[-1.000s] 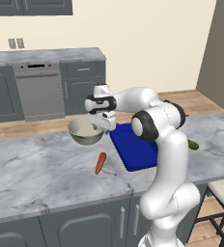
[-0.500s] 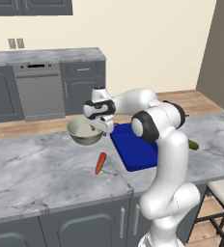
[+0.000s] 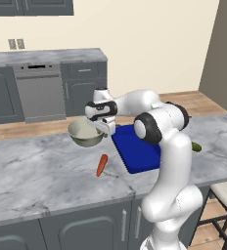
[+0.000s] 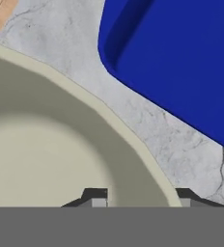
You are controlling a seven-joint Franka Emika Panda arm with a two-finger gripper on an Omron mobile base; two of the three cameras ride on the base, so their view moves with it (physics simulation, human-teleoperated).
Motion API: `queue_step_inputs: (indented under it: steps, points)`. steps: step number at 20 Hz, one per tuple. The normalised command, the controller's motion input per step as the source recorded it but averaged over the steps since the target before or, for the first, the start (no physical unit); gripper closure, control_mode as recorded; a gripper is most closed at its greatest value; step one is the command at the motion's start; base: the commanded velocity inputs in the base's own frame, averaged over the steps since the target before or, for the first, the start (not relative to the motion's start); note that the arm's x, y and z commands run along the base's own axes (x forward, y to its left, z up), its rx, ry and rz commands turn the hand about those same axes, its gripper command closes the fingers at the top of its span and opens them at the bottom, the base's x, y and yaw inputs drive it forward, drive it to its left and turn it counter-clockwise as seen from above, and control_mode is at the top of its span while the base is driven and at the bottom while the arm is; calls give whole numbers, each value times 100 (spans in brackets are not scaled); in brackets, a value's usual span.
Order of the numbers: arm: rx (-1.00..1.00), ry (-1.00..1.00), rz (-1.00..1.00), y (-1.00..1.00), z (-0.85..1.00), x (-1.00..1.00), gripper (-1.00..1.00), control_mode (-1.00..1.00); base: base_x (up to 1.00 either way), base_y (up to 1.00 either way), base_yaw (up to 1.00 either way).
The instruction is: Place the two vegetables and bowl onto the tray for setting up a vegetable dip station.
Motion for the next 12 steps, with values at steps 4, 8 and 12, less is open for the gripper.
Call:
queue_step_inputs:
  steps: [4,8,12]
  points:
    - [0,-8,-1,0,15,0,100,-100,0,0,0]
    - [0,-12,-1,0,29,0,100,-100,0,0,0]
    - [0,-11,0,0,35,-1,100,-100,0,0,0]
